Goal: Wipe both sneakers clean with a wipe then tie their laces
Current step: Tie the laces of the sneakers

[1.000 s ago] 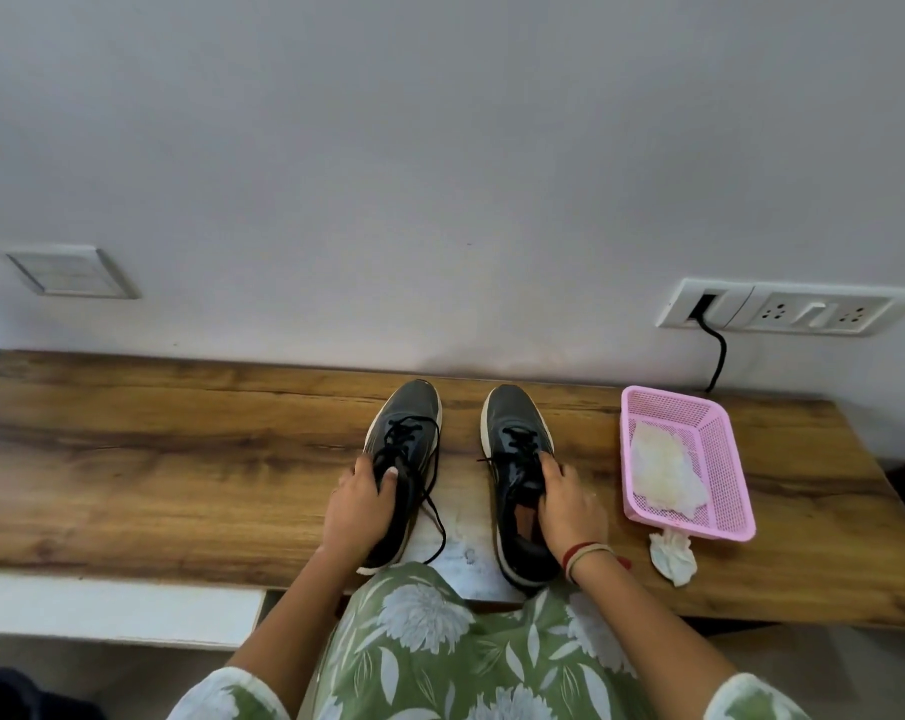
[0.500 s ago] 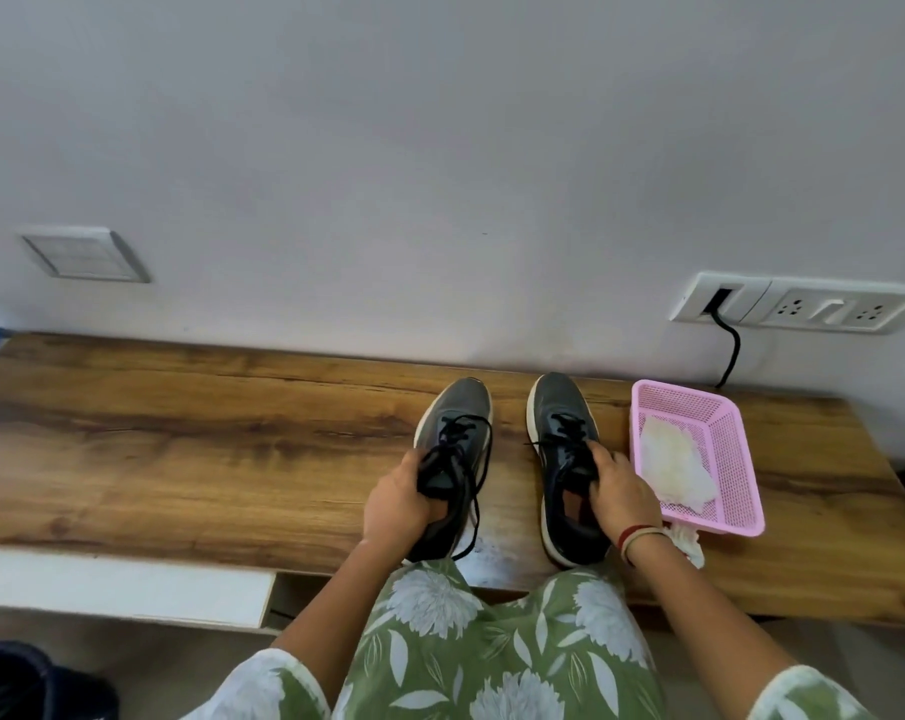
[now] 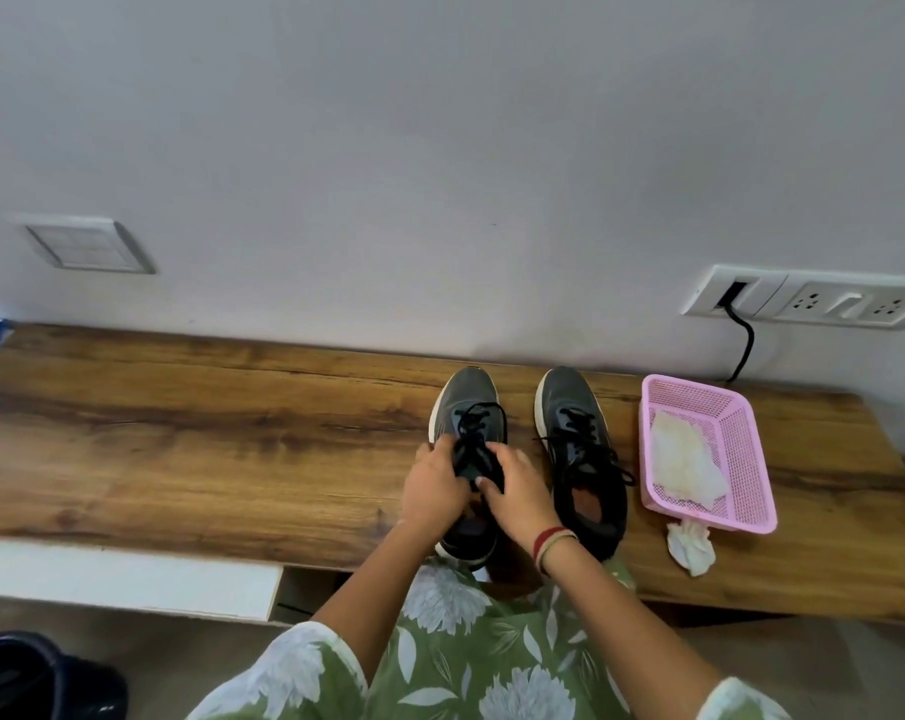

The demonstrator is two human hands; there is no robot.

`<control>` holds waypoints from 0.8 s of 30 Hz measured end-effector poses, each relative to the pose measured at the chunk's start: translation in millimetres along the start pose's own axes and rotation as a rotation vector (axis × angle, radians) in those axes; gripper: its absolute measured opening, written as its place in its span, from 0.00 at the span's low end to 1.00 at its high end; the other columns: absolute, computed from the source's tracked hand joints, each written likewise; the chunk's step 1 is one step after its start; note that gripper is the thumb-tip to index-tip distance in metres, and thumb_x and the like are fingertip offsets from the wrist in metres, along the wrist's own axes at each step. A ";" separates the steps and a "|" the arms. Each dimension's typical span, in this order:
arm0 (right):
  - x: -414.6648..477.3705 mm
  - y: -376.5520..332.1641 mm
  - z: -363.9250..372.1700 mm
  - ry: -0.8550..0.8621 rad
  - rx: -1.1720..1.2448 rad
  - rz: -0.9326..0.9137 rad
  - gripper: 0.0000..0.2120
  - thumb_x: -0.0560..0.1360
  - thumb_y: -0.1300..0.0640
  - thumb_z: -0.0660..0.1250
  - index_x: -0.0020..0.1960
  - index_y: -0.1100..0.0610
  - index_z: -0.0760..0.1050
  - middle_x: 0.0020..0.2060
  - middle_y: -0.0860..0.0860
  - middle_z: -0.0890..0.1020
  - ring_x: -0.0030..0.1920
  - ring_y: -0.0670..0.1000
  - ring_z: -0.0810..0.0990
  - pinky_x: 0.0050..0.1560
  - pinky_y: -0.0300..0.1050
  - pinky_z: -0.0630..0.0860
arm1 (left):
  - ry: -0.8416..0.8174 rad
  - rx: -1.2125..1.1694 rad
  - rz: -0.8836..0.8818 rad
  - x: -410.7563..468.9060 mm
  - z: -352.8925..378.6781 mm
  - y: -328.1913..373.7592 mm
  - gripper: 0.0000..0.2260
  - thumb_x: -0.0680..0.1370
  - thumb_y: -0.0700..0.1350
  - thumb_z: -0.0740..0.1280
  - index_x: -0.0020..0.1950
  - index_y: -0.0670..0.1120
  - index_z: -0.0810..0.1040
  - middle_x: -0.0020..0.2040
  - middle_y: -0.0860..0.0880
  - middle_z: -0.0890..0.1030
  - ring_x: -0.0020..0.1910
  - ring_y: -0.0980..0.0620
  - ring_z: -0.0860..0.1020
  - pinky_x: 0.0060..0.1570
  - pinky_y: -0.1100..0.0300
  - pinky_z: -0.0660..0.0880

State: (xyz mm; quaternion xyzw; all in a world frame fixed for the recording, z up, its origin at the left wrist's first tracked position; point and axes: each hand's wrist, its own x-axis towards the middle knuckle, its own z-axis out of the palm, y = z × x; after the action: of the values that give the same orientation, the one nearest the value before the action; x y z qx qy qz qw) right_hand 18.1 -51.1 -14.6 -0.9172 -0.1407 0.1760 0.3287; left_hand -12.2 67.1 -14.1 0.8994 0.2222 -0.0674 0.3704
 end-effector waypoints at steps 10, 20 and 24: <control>31.3 12.9 -29.8 -0.001 0.336 0.128 0.02 0.75 0.58 0.66 0.45 0.56 0.77 0.40 0.48 0.79 0.45 0.48 0.77 0.46 0.38 0.70 | -0.026 -0.186 -0.014 36.4 -7.3 4.0 0.25 0.69 0.40 0.71 0.66 0.48 0.71 0.60 0.46 0.76 0.61 0.46 0.74 0.62 0.49 0.73; 40.3 -7.4 -44.4 -0.215 0.653 0.179 0.05 0.77 0.54 0.64 0.50 0.55 0.71 0.47 0.53 0.80 0.38 0.47 0.78 0.37 0.40 0.70 | -0.034 -0.256 0.098 39.6 -12.1 6.3 0.06 0.78 0.38 0.61 0.51 0.45 0.76 0.42 0.51 0.79 0.42 0.53 0.76 0.42 0.60 0.72; 35.7 -14.4 -51.3 -0.375 0.479 0.097 0.18 0.75 0.51 0.66 0.62 0.50 0.66 0.42 0.50 0.76 0.37 0.46 0.75 0.32 0.37 0.69 | -0.045 -0.312 0.171 34.7 -22.8 12.9 0.08 0.78 0.37 0.59 0.53 0.46 0.73 0.41 0.49 0.80 0.39 0.52 0.77 0.41 0.58 0.74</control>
State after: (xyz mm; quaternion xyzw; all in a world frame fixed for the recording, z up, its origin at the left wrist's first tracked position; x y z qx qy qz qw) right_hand 69.4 -55.4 23.6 -0.7709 -0.1095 0.3856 0.4950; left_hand 23.7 87.0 0.5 0.8449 0.1442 -0.0203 0.5148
